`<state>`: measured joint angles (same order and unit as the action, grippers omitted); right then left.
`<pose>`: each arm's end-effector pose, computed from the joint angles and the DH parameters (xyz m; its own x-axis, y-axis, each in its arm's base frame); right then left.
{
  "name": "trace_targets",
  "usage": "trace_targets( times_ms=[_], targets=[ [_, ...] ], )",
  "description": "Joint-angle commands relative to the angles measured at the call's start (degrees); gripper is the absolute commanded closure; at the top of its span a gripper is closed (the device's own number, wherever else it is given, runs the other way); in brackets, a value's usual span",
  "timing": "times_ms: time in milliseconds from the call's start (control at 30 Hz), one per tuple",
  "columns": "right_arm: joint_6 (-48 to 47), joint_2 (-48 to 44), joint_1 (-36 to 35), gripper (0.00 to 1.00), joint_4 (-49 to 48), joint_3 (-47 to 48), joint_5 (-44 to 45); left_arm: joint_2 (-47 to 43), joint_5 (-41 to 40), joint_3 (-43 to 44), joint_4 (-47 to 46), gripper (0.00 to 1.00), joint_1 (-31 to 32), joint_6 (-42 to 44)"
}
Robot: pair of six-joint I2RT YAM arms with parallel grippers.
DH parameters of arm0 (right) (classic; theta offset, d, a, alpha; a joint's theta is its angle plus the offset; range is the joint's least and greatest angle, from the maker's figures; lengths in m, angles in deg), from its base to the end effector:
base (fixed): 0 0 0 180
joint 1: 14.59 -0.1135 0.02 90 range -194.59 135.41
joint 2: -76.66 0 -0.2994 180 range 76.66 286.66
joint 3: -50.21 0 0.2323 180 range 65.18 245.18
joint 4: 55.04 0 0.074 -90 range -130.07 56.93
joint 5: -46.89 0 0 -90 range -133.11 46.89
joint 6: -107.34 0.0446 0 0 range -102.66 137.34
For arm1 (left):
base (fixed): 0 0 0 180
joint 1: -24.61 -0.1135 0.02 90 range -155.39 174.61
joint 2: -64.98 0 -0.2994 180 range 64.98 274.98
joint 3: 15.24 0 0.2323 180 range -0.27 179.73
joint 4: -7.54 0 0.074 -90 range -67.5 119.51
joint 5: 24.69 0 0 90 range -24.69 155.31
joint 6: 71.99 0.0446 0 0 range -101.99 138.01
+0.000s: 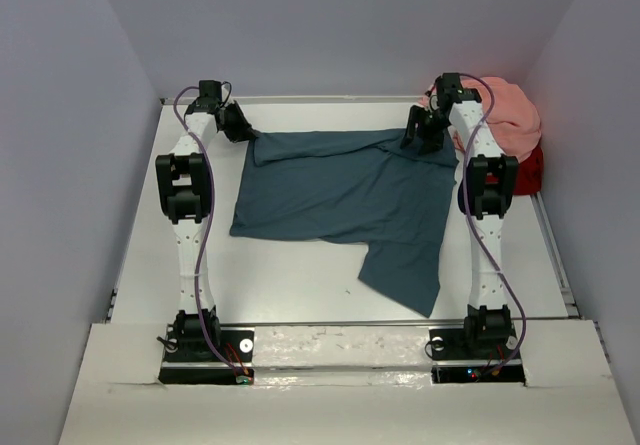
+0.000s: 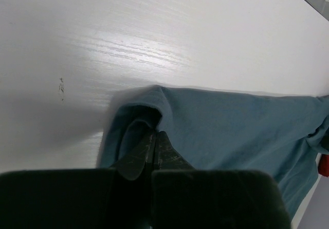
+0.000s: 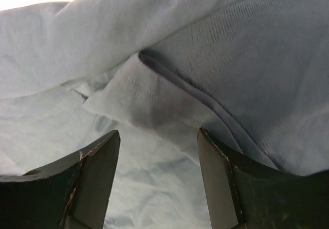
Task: Fold and stack the t-shirts
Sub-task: Fold the flattened tshirt in 1/3 of the way
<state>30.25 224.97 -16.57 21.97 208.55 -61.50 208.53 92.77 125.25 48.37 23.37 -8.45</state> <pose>0.5482 0.0330 0.2042 -0.9314 0.1799 -0.3163 0.0534 0.9273 0.3704 0.5750 -0.0081 0.2002 -0.7600 -0.4119 -0.5027 -0.0286 0.7939 -0.6073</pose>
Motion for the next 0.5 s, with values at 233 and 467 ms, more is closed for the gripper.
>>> trace_targets(
  times_ms=[233, 467],
  targets=[
    [0.2, -1.2, -0.5, 0.31, -5.4, 4.1, -0.3, -1.8, 2.5, -0.4, -0.9, 0.95, -0.3, 0.0],
    [-1.3, -1.7, -0.5, 0.32, -7.5, 3.6, -0.7, -2.1, 2.6, -1.1, -1.3, 0.95, -0.3, -0.1]
  ],
)
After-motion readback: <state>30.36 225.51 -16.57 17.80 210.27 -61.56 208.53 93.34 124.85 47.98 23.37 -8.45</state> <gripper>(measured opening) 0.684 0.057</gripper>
